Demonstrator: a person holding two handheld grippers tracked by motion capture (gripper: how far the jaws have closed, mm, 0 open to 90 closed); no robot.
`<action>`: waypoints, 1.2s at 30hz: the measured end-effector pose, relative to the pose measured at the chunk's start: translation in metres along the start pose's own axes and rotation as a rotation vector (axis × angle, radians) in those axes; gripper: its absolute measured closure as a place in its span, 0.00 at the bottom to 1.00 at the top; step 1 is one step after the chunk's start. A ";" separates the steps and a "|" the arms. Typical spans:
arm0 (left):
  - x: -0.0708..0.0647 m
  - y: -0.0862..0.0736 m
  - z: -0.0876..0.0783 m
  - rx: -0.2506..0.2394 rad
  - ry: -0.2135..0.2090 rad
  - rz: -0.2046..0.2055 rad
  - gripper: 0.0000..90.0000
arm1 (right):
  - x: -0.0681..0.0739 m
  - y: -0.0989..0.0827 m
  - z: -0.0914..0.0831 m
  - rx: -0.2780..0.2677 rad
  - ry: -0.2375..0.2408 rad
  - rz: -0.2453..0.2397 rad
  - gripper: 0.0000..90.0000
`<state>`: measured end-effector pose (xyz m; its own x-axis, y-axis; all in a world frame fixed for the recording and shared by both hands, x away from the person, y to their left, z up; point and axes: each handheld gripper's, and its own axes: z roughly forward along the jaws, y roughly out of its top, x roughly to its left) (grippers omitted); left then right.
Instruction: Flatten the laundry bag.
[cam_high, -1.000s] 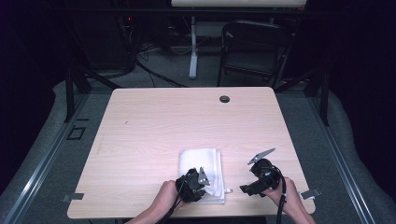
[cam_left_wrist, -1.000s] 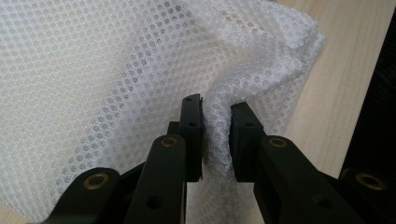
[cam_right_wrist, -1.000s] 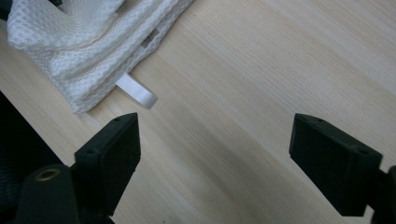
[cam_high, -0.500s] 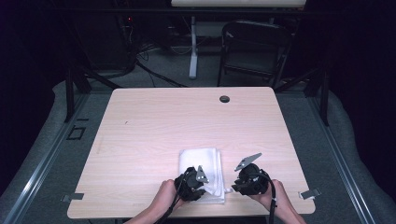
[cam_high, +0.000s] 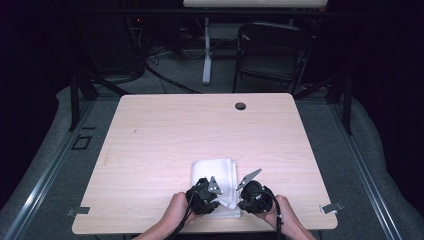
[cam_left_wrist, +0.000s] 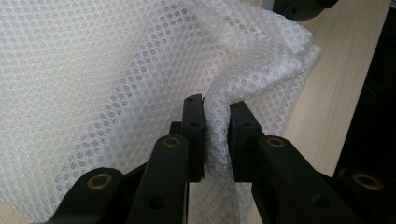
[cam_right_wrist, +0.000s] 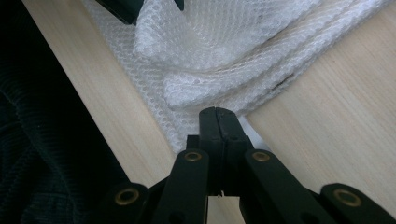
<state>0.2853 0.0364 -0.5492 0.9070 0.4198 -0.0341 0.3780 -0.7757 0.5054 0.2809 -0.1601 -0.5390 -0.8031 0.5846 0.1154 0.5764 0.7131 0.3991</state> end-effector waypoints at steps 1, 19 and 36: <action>0.000 0.000 0.000 -0.002 0.002 0.002 0.89 | 0.000 0.000 0.002 -0.011 -0.001 0.012 1.00; 0.000 0.000 -0.001 -0.013 0.007 0.000 0.90 | -0.009 0.002 0.014 -0.066 0.036 0.060 1.00; 0.000 -0.002 -0.012 -0.058 0.034 0.002 0.91 | -0.011 0.000 0.017 -0.064 0.047 0.076 1.00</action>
<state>0.2822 0.0431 -0.5397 0.9005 0.4348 -0.0037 0.3635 -0.7482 0.5550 0.2917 -0.1603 -0.5555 -0.7647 0.6160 0.1892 0.6261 0.6406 0.4446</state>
